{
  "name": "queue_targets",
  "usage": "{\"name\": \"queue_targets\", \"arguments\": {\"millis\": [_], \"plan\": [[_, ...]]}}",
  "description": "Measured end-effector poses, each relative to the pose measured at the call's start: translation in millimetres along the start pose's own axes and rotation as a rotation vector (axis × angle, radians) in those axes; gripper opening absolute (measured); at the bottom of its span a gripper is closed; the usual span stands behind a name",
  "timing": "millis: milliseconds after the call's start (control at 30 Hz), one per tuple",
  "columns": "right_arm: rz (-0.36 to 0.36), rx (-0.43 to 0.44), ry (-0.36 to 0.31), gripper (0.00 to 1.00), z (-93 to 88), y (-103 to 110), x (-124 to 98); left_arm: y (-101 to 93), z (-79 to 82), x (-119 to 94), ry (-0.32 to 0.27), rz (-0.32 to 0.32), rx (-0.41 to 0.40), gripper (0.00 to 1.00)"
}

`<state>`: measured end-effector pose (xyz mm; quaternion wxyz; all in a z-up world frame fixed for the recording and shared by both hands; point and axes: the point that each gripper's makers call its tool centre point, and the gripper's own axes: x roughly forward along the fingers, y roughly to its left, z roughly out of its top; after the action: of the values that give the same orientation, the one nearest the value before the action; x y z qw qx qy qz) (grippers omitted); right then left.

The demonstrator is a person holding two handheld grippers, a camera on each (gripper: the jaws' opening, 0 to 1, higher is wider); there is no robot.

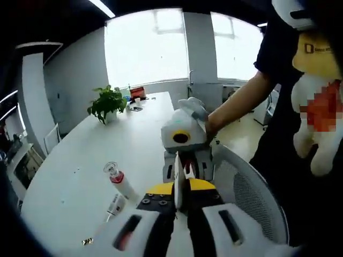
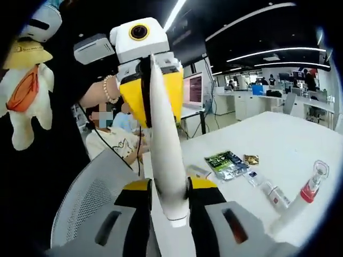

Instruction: Arrange the skincare products in the storage area until every visible bottle or jar stands upright without overlapping.

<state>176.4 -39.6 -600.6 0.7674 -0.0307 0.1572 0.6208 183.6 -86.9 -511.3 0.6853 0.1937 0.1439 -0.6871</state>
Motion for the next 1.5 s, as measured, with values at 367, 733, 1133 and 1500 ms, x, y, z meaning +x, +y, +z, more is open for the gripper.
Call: {"name": "queue_targets", "arguments": {"millis": [367, 733, 1133, 1500], "plan": [[-0.017, -0.049, 0.023, 0.22, -9.5, -28.7, -7.2, 13.1, -4.9, 19.0, 0.019, 0.041, -0.026, 0.13], [-0.047, -0.053, 0.109, 0.22, -51.4, -42.7, 4.7, 17.8, -44.2, 38.7, 0.056, 0.047, -0.047, 0.13], [-0.031, -0.05, 0.174, 0.22, -81.0, -54.8, 17.5, 28.6, -75.0, 54.1, 0.1, 0.037, -0.08, 0.13], [-0.019, -0.048, 0.216, 0.21, -94.8, -64.3, 14.0, 38.6, -86.2, 61.6, 0.117, 0.029, -0.058, 0.13]]}}
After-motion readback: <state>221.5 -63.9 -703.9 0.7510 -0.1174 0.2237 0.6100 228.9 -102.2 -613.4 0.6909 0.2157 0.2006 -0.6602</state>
